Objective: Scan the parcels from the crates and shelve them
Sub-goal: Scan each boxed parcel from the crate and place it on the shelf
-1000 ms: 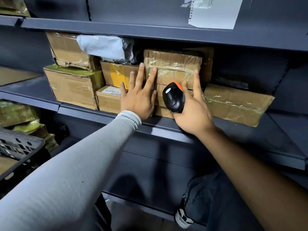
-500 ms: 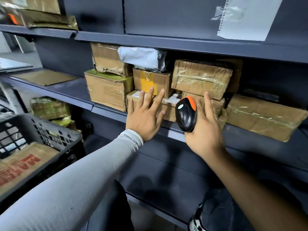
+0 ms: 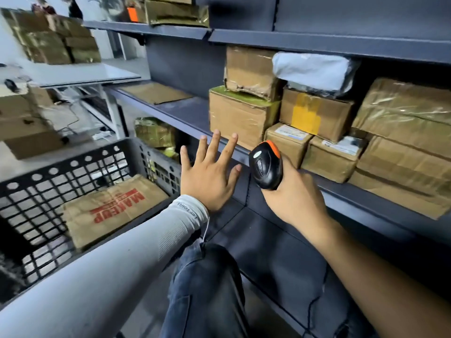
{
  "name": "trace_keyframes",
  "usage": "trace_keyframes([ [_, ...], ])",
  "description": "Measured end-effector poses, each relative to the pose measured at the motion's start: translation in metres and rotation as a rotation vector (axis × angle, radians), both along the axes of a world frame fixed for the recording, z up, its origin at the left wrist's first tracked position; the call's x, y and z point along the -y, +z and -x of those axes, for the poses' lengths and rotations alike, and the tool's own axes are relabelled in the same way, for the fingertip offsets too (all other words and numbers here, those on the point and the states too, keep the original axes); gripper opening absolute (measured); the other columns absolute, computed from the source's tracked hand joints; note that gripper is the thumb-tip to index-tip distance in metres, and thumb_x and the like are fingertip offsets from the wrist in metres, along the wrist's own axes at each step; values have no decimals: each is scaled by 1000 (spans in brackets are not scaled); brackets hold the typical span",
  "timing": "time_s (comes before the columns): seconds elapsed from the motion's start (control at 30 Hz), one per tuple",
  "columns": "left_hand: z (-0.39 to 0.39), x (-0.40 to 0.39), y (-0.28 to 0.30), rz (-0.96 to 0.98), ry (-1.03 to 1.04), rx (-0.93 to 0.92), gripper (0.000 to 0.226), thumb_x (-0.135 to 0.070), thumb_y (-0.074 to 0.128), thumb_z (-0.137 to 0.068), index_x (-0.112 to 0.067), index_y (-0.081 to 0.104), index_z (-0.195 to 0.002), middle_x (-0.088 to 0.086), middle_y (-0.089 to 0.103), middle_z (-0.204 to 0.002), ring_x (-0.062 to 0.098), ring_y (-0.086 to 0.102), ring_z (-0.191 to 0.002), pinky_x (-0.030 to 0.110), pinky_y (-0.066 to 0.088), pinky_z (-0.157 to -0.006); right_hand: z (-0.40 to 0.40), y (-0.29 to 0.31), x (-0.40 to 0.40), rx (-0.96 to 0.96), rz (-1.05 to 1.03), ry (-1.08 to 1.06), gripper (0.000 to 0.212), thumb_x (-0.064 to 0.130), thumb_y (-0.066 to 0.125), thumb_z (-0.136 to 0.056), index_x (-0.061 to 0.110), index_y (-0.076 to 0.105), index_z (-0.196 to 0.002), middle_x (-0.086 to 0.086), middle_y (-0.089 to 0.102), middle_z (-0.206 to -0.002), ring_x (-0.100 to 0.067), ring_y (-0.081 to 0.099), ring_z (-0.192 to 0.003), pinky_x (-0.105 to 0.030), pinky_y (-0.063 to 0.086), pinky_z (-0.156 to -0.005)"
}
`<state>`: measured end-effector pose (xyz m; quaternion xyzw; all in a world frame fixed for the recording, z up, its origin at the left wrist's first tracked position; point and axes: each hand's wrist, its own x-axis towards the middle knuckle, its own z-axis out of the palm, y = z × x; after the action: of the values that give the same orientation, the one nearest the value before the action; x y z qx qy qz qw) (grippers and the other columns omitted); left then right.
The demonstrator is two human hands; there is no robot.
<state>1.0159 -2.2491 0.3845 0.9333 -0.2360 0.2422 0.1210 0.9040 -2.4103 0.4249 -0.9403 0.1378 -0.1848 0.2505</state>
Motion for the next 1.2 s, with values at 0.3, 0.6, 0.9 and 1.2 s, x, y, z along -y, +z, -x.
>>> trace_keyframes([
  [0.3,-10,-127,5,37,310,-87,68,-63,23,-105,-46,-10,-162,-2,-1,-175,28,1,-161,68,1,-124,-73,15,-86,-198,11,396,83,19,66,-91,30,14,-154,-13,65,-117,-36,64,-98,-45,56,-74],
  [0.6,-17,-245,-10,18,537,-238,71,-72,19,-101,-49,-11,-161,-2,-4,-175,29,-2,-161,69,0,-122,-134,35,-196,-152,117,678,47,29,64,-96,30,41,-136,-5,58,-114,-36,62,-106,-44,53,-82],
  [0.9,-6,-304,-54,-71,713,-530,77,-78,22,-97,-49,-13,-160,-1,-8,-175,30,-4,-161,72,8,-121,-180,8,-314,-253,100,884,31,30,65,-89,27,50,-116,-3,57,-99,-30,55,-87,-37,51,-78],
  [1.2,13,-325,-93,-452,641,-1159,121,-89,52,-81,-43,-30,-156,6,-18,-173,37,-11,-159,70,-2,-122,-192,-64,-372,-446,181,965,35,21,62,-91,22,52,-125,-5,59,-105,-27,59,-90,-35,52,-74],
])
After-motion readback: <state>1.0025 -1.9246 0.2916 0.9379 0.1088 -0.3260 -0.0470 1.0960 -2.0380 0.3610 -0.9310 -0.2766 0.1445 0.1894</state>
